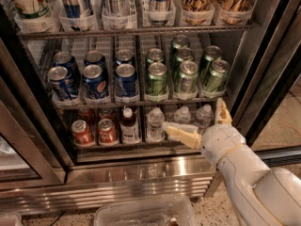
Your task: Pick green can from middle shelf of fridge
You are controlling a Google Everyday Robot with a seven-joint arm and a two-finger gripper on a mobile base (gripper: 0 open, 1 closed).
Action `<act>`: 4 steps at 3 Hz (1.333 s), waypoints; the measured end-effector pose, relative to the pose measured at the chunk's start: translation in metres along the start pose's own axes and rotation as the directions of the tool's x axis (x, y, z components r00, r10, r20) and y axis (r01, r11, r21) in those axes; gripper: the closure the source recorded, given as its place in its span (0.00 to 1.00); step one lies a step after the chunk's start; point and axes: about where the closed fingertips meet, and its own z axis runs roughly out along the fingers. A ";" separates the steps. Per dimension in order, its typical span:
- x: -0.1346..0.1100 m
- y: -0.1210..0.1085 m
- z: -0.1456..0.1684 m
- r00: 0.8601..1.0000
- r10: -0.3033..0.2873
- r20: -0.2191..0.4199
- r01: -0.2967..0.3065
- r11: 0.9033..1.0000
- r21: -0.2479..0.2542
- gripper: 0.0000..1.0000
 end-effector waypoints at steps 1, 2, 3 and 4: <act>0.003 0.034 0.003 0.999 -0.043 0.014 0.044 0.996 -0.081 0.00; 0.003 0.034 0.003 0.999 -0.043 0.014 0.044 0.996 -0.081 0.00; 0.005 0.031 0.014 0.999 -0.032 0.024 0.034 0.997 -0.071 0.00; 0.007 0.030 0.032 0.998 -0.038 0.045 0.041 0.998 -0.057 0.00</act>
Offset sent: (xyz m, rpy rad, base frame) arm -0.0091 0.0265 -0.0046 -0.0301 -0.0211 0.0677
